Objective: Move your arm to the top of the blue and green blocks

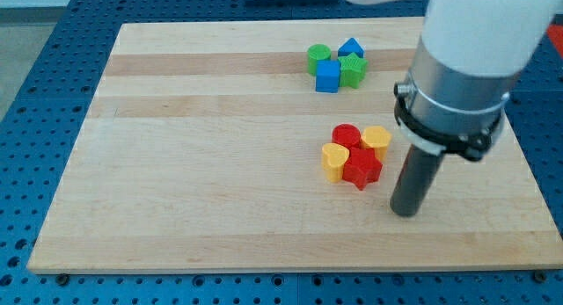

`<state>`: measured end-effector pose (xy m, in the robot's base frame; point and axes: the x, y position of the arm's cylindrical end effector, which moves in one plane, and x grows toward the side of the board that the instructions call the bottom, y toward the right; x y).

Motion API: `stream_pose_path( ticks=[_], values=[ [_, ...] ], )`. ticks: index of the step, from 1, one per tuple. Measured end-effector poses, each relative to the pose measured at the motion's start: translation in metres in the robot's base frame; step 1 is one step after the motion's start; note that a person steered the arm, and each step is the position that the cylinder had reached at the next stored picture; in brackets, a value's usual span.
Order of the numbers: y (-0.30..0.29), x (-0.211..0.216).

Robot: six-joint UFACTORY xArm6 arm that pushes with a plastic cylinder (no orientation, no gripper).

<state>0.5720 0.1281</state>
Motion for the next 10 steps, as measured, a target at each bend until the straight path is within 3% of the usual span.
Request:
stream_pose_path(
  ticks=[1, 2, 3, 5, 7, 8, 9, 10],
  values=[
    [0.017, 0.035],
    [0.088, 0.015],
    [0.153, -0.042],
    [0.179, -0.177],
    [0.141, -0.306],
    [0.086, -0.358],
    [0.021, -0.381],
    [-0.033, -0.353]
  ],
)
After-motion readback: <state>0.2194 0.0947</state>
